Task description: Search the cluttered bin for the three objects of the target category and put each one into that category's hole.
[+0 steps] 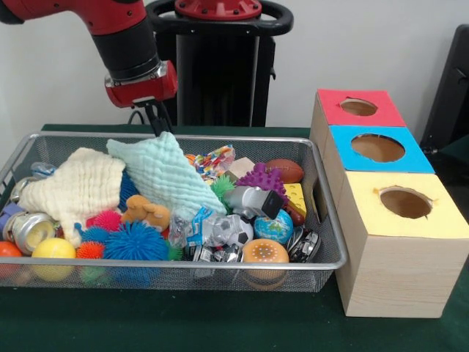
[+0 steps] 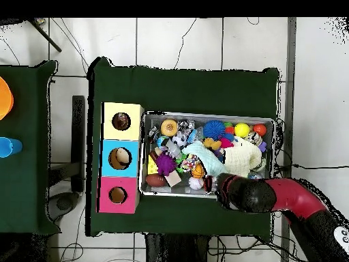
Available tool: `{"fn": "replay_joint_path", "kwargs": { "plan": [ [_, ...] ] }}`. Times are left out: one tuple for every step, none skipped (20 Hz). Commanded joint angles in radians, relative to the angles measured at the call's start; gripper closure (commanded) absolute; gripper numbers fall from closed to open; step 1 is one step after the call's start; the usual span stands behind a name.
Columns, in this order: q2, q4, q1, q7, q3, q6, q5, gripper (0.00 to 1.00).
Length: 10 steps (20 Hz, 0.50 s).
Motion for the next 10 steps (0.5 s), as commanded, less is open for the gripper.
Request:
{"fn": "replay_joint_path", "kwargs": {
  "plan": [
    [0.044,-0.130,-0.017,-0.370,0.068,0.166,-0.036,1.00],
    [0.046,-0.131,-0.018,-0.374,0.070,0.174,-0.035,1.00],
    [0.047,-0.132,-0.019,-0.379,0.073,0.180,-0.035,1.00],
    [0.047,-0.131,-0.018,-0.372,0.072,0.180,-0.036,1.00],
    [0.046,-0.131,-0.017,-0.365,0.072,0.180,-0.036,1.00],
    [0.044,-0.127,-0.018,-0.361,0.075,0.172,-0.038,1.00],
    [0.043,-0.123,-0.018,-0.357,0.078,0.164,-0.041,1.00],
    [0.042,-0.122,-0.016,-0.349,0.076,0.162,-0.040,1.00],
    [0.041,-0.121,-0.014,-0.341,0.075,0.159,-0.040,1.00],
    [0.040,-0.117,-0.017,-0.340,0.077,0.154,-0.040,1.00]
  ]
}}
